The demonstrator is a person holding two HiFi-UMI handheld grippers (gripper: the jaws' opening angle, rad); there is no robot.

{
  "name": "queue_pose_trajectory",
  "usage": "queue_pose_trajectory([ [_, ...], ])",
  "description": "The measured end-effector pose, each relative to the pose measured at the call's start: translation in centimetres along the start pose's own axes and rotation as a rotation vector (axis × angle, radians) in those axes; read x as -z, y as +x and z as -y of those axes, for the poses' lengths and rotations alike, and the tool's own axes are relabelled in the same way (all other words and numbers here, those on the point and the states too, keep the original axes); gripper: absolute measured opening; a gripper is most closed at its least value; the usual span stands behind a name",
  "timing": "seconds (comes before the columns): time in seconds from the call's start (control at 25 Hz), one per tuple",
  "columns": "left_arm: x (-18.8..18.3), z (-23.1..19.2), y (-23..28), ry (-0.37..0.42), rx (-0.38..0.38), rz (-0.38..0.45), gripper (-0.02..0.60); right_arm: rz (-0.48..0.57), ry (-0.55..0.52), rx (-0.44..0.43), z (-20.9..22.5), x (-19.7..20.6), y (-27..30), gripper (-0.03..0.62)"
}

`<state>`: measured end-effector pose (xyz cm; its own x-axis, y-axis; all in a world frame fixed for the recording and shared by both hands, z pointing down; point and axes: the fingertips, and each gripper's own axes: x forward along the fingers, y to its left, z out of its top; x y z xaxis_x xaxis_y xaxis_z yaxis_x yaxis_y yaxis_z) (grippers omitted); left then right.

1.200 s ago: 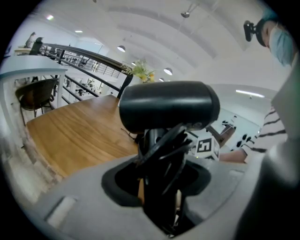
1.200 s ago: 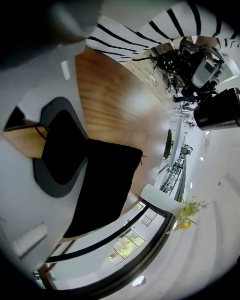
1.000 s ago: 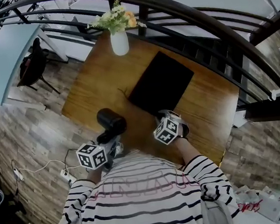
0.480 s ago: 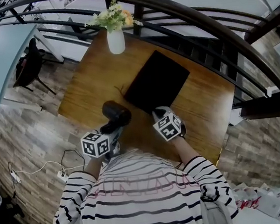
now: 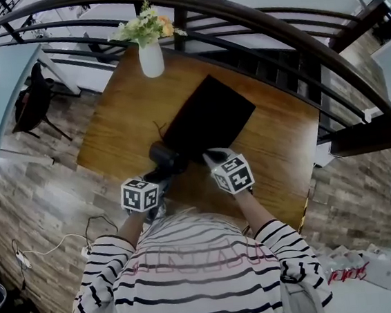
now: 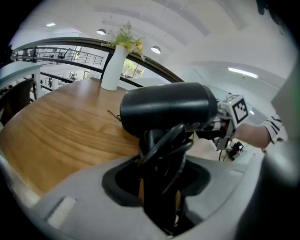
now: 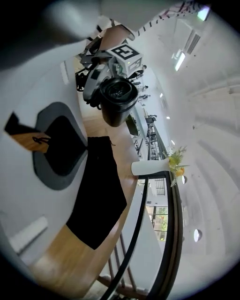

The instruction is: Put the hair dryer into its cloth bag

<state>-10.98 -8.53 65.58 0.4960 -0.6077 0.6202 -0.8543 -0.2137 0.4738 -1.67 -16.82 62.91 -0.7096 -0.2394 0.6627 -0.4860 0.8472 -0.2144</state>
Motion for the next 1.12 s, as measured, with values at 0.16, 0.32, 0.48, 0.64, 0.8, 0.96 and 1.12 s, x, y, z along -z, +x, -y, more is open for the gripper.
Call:
queue_pose_trajectory([
  [0.16,1.1,0.4,1.1,0.036,0.018,-0.069,0.173,0.038,0.058,-0.034,-1.1,-0.5,-0.6,0.012],
  [0.32,2.6,1.0,1.9,0.087,0.042,-0.145,0.173,0.059,0.093,-0.052,-2.0,-0.5,-1.3,0.012],
  [0.48,3.5,1.4,2.5,0.124,0.072,-0.214,0.173,0.078,0.101,-0.059,-2.4,-0.7,-2.0,0.012],
  [0.64,4.2,2.1,2.9,0.184,0.098,-0.292,0.173,0.104,0.110,-0.057,-2.6,-1.0,-2.6,0.012],
  [0.8,5.0,2.7,3.2,0.253,0.109,-0.358,0.173,0.125,0.129,-0.057,-2.6,-1.3,-3.1,0.012],
  [0.96,5.1,2.5,3.6,0.239,0.093,-0.385,0.173,0.138,0.142,-0.061,-3.0,-1.2,-4.0,0.012],
  [1.12,4.9,2.2,4.1,0.204,0.079,-0.401,0.173,0.155,0.167,-0.070,-3.5,-0.8,-4.9,0.012],
])
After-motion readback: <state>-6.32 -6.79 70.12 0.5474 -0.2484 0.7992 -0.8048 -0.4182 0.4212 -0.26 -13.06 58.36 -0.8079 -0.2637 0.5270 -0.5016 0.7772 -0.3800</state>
